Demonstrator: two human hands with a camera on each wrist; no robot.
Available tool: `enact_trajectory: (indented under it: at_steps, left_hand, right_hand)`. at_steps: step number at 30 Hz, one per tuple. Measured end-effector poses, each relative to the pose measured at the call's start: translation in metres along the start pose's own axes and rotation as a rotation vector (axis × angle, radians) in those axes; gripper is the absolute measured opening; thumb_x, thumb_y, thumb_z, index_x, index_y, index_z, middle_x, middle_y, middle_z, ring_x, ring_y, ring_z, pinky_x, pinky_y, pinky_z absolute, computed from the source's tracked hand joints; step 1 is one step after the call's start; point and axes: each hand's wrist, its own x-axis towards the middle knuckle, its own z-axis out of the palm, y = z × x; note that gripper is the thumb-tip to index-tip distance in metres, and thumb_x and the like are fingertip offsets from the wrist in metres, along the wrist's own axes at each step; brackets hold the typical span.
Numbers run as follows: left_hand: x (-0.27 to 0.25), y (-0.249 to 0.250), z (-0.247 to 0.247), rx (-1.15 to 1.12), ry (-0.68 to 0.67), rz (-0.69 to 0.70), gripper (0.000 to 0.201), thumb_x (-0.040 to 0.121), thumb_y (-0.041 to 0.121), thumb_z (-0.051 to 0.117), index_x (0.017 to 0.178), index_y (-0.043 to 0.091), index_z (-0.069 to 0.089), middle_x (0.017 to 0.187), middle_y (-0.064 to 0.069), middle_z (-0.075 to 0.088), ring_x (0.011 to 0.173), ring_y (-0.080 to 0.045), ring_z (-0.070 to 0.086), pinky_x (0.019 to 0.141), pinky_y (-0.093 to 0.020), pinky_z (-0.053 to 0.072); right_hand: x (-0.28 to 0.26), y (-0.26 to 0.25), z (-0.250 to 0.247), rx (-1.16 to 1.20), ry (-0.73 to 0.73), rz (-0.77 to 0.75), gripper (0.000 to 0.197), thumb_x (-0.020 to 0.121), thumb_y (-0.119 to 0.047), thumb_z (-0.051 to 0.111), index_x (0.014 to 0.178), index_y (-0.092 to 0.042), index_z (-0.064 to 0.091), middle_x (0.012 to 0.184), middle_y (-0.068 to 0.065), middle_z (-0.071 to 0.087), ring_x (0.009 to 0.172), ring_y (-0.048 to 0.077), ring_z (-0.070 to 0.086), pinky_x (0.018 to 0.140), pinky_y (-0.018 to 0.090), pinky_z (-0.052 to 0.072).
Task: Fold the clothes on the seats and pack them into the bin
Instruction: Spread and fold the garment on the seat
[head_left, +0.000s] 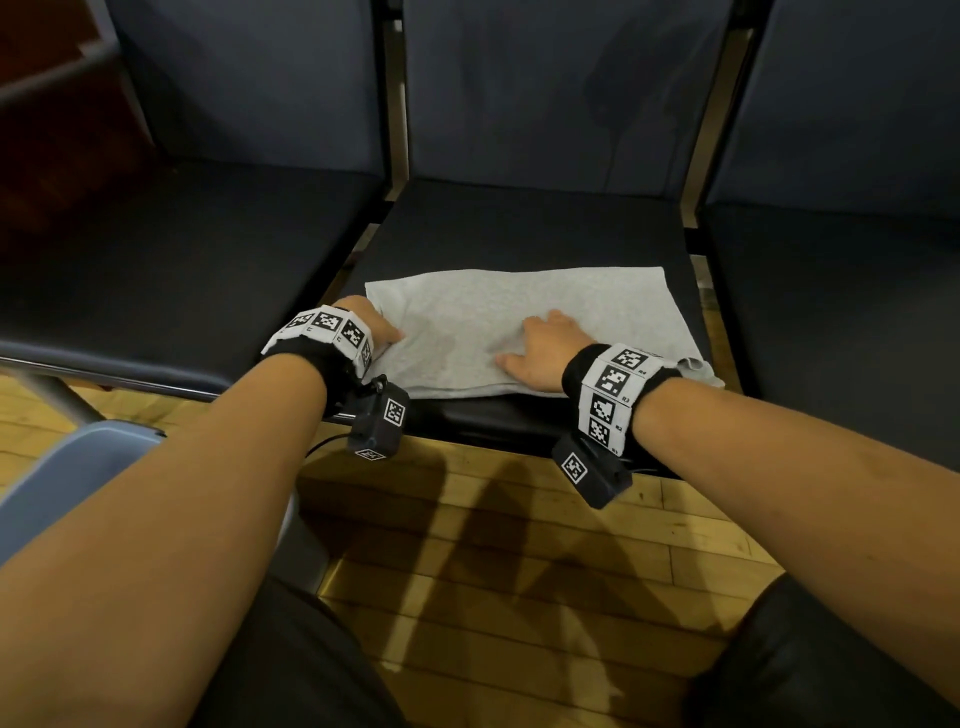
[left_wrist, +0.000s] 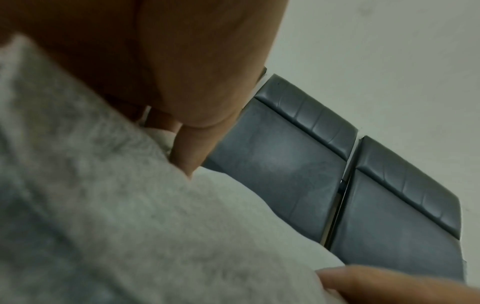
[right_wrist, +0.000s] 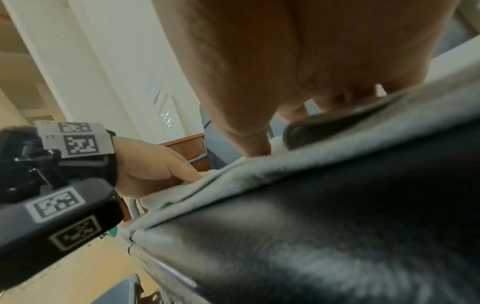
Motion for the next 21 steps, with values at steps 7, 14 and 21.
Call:
enact_trajectory:
  at_steps: [7,14,21]
  left_hand:
    - [0.003,-0.021,-0.021,-0.08,0.105,0.061,0.038,0.095,0.031,0.053,0.126,0.008,0.057,0.123,-0.014,0.06,0.112,-0.033,0.057,0.083,-0.036,0.042]
    - [-0.009,-0.028,-0.05,-0.238,0.178,0.106,0.027,0.092,0.027,0.053,0.114,0.019,0.067,0.11,-0.011,0.065,0.089,-0.025,0.057,0.07,-0.031,0.041]
    - [-0.033,0.037,-0.052,-0.411,0.11,0.382,0.013,0.091,0.023,0.056,0.096,0.026,0.067,0.093,0.001,0.064,0.079,-0.01,0.056,0.06,-0.017,0.039]
  right_hand:
    - [0.002,-0.016,0.015,-0.012,-0.063,0.032,0.082,0.094,-0.063,0.036,0.156,-0.017,0.007,0.161,0.019,-0.011,0.15,0.035,-0.008,0.122,0.048,0.003]
    - [-0.007,-0.057,0.011,0.031,-0.108,-0.064,0.078,0.09,-0.063,0.047,0.149,-0.014,0.03,0.158,0.02,0.015,0.145,0.038,0.018,0.117,0.048,0.023]
    - [0.0,-0.031,-0.036,0.785,0.052,-0.028,0.041,0.094,-0.039,0.055,0.11,-0.004,0.067,0.1,0.01,0.067,0.094,0.025,0.064,0.092,0.041,0.053]
